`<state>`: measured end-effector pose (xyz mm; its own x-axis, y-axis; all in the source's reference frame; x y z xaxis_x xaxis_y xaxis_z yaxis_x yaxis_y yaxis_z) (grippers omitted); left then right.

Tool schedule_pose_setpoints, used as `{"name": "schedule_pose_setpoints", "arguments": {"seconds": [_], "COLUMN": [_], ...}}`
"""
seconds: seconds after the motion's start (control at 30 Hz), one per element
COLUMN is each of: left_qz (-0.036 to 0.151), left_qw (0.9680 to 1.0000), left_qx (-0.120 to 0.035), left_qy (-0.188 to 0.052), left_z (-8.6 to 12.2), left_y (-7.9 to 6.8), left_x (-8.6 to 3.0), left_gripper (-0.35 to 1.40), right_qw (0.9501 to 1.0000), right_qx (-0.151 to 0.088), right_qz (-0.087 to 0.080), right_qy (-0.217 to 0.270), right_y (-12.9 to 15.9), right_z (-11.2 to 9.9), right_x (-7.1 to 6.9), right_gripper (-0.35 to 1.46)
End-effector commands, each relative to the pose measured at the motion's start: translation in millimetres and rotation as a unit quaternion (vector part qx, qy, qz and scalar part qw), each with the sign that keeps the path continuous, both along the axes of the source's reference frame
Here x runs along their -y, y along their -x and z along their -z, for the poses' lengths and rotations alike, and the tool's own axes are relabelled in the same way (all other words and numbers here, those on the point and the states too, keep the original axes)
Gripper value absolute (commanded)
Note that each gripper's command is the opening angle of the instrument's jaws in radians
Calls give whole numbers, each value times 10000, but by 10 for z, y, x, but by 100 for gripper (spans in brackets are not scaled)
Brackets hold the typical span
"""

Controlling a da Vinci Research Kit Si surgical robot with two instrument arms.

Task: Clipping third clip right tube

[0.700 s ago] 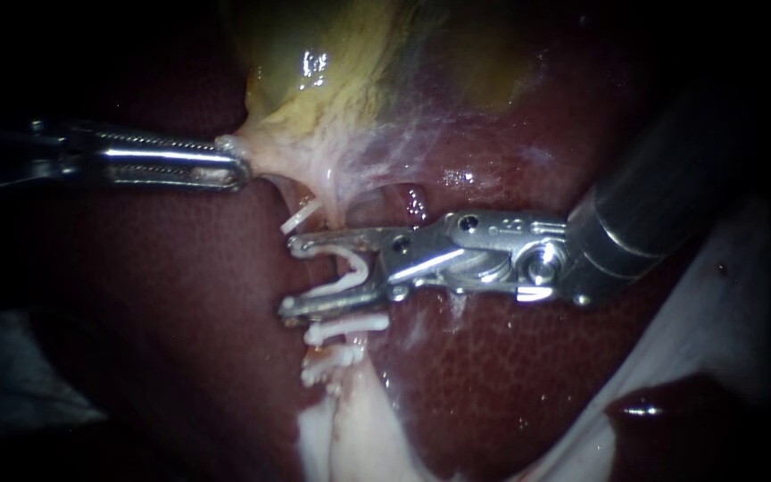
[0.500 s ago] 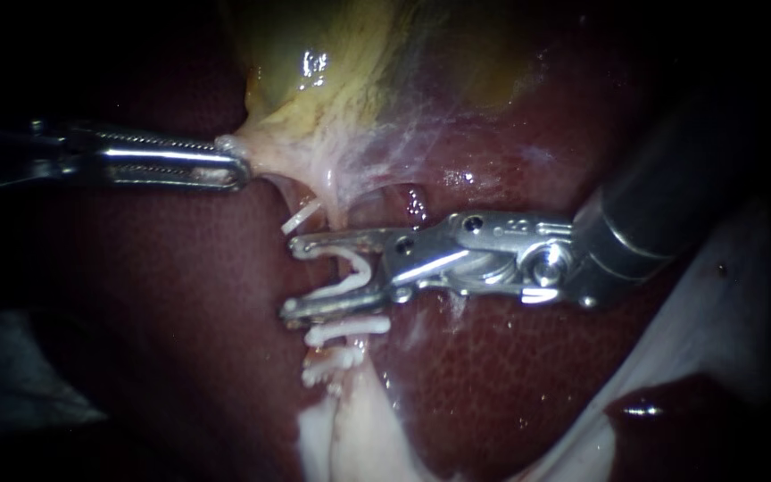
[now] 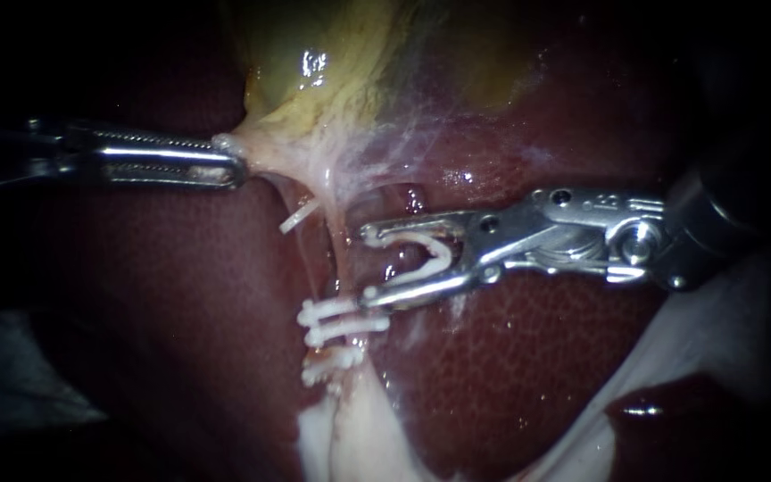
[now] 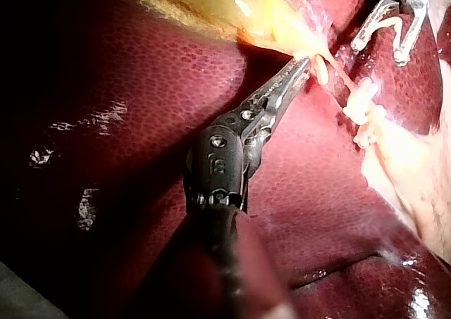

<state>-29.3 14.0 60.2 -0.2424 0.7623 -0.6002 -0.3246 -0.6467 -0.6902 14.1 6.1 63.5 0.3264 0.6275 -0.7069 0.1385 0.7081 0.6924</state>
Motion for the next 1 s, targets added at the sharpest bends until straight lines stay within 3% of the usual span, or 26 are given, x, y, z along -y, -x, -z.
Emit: {"name": "schedule_pose_setpoints", "arguments": {"seconds": [0.03,0.37,0.57,1.0], "left_qz": [0,0,0,1], "left_qw": [10000,10000,10000,10000], "left_qx": [1,1,1,0], "left_qy": [0,-1,-1,-1], "left_z": [0,0,1,0], "left_y": [0,0,0,0], "left_x": [0,0,0,0], "left_gripper": [-35,-35,-35,-35], "right_qw": [10000,10000,9997,9985], "right_qx": [4,-12,-119,-403], "right_qz": [9,3,-2,-77], "right_qy": [5,-94,-223,-366], "right_y": [0,-4,-22,-58], "right_z": [-5,-45,-62,-46], "right_x": [0,-4,3,13], "right_gripper": [49,50,50,50]}}
